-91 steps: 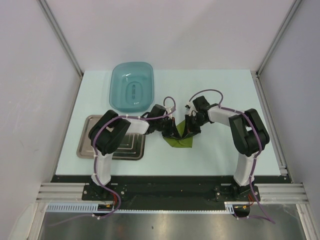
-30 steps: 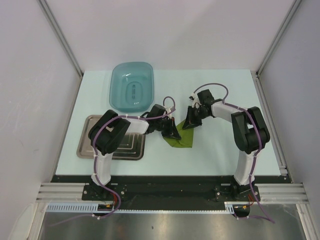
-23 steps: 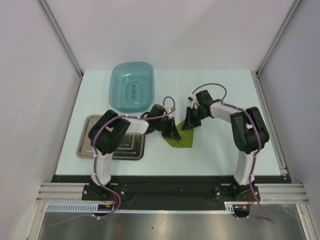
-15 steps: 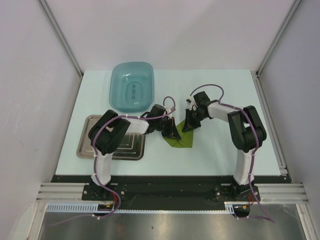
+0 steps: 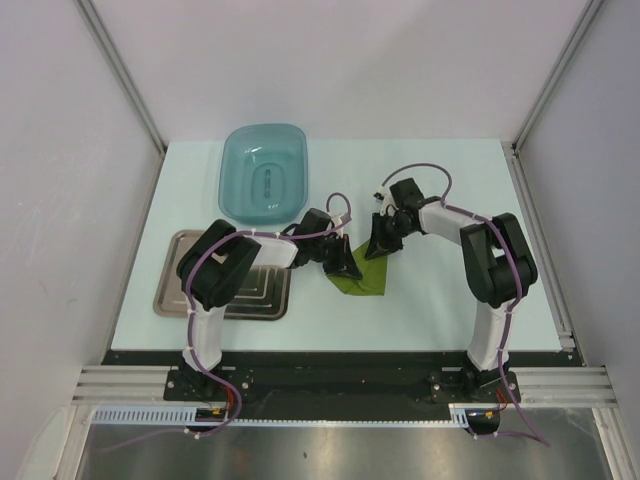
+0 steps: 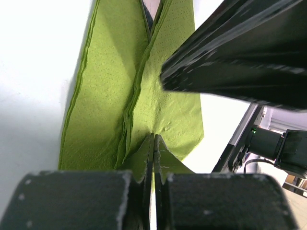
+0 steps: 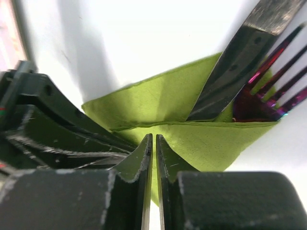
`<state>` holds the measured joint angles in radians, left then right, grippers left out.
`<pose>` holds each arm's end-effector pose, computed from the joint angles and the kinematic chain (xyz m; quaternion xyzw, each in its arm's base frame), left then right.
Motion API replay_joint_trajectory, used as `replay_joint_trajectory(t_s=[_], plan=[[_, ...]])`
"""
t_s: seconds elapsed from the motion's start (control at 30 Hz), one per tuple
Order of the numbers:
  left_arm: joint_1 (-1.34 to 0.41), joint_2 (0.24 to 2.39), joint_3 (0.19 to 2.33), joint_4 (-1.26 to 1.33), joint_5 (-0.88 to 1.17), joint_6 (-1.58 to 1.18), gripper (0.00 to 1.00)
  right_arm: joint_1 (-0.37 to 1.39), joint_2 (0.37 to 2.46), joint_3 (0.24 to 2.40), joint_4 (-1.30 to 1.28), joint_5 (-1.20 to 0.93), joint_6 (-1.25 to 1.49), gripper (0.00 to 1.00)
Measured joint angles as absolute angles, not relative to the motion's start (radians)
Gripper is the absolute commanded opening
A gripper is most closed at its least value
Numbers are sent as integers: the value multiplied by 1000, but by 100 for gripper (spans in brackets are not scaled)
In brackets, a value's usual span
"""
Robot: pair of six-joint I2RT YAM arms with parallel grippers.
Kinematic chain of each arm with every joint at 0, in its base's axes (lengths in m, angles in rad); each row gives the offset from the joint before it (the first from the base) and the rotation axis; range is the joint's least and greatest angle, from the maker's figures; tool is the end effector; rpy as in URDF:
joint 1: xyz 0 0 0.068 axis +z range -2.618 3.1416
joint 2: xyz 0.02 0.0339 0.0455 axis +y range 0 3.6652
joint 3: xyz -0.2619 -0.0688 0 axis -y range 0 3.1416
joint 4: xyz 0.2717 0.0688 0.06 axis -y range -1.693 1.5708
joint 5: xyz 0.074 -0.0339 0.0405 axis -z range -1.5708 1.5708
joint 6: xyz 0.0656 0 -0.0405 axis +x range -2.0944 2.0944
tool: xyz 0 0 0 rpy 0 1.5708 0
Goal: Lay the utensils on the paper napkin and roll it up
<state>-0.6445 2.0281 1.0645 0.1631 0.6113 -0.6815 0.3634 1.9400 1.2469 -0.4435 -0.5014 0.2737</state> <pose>0.3202 -0.2878 0.0679 0.0967 0.8857 -0.4403 0.1107 0.3787 0.1778 0.1110 -0.0958 0.9427 0.2954 0.1223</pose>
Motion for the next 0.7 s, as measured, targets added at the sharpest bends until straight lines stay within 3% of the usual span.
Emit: replay_joint_trajectory(t_s=[0.7], plan=[[-641,2028,1064,165,612,-681,1,391,1970,1267,-453,-395,229,3]])
